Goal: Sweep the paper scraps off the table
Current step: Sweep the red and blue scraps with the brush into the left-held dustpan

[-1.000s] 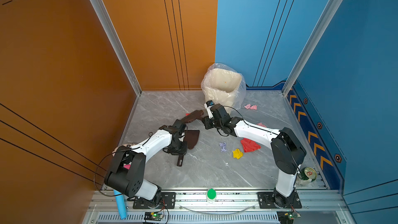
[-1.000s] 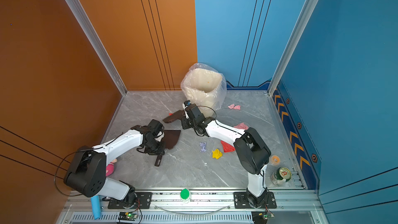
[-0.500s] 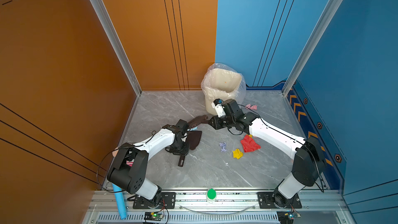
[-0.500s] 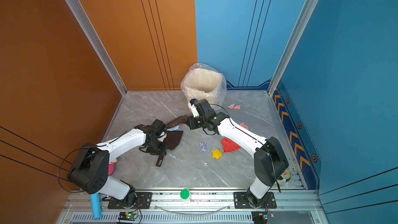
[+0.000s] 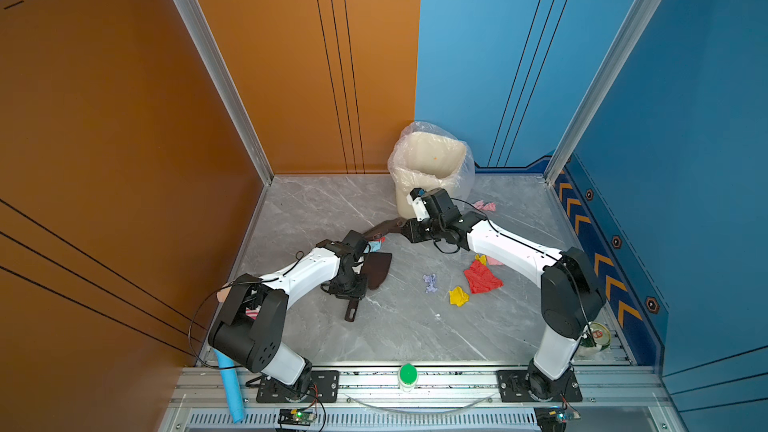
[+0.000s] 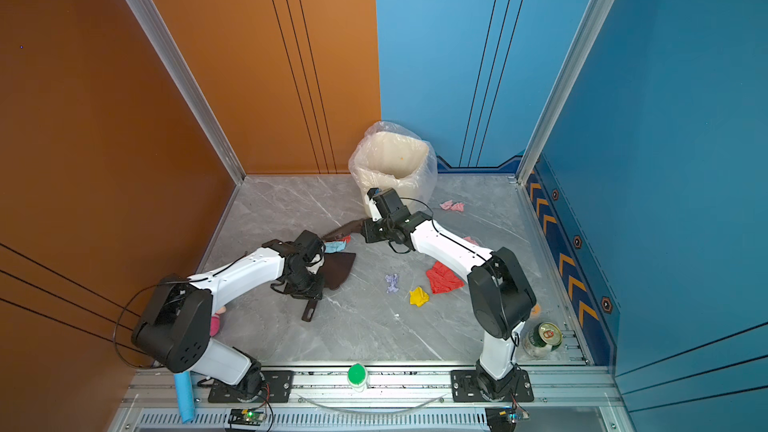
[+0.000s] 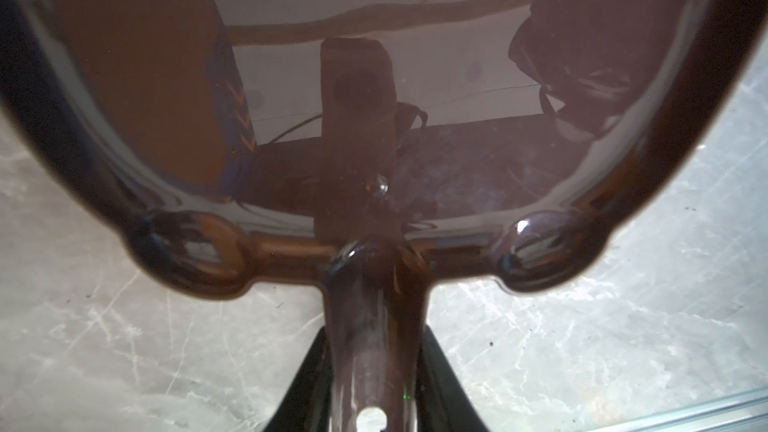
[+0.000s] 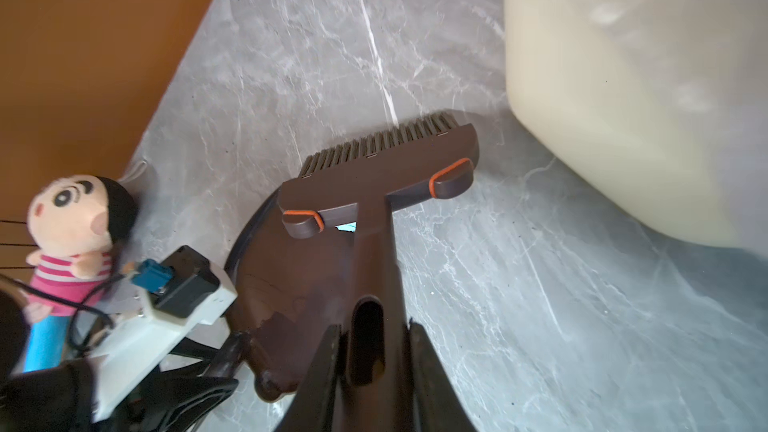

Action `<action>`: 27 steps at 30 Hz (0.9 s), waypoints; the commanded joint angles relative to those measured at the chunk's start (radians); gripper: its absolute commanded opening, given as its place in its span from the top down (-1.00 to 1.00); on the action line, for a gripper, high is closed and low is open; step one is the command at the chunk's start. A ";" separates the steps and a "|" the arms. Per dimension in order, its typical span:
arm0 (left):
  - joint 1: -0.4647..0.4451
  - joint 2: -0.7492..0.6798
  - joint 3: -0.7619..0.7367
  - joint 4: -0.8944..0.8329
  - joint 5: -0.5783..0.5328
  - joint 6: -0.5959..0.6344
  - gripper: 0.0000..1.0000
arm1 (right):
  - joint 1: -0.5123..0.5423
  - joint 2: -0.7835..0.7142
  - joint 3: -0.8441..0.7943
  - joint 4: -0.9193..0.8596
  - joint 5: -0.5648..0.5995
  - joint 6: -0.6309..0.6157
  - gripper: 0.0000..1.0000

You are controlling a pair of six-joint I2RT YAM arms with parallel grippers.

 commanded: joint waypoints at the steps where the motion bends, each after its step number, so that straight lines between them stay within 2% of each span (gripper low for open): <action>1: -0.005 0.006 0.015 -0.044 -0.018 -0.008 1.00 | 0.023 -0.015 0.053 -0.100 0.053 -0.073 1.00; 11: 0.019 0.014 0.012 -0.042 -0.025 -0.016 1.00 | 0.030 -0.156 -0.053 -0.321 -0.043 -0.136 1.00; 14: 0.016 0.022 0.022 -0.042 -0.024 -0.012 1.00 | 0.026 -0.212 -0.091 -0.306 -0.129 -0.118 1.00; 18: 0.013 0.026 0.026 -0.042 -0.017 -0.002 1.00 | 0.018 -0.254 -0.111 -0.280 -0.168 -0.101 1.00; 27: -0.017 0.011 0.043 -0.031 -0.007 0.019 1.00 | -0.047 -0.344 -0.142 -0.229 -0.141 -0.076 1.00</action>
